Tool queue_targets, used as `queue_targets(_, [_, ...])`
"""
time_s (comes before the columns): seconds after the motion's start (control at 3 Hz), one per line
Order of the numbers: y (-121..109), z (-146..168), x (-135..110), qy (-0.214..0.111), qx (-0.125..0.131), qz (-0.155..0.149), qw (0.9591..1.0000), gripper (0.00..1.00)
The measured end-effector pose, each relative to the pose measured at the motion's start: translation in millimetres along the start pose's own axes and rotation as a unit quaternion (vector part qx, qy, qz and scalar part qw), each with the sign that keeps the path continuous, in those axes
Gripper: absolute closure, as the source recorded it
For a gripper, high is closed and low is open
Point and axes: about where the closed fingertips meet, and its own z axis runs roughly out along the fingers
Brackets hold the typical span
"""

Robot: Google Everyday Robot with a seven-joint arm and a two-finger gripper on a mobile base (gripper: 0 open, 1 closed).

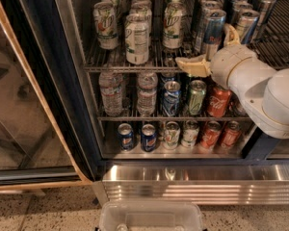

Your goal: Pick redbull can from top shelf of fridge

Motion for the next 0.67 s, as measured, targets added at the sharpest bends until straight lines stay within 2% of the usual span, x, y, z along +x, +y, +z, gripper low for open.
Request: queue_targets(0.67, [-3.6, -5.1, 0.8, -0.008, 0.023, 0.006, 0.9997, 0.17])
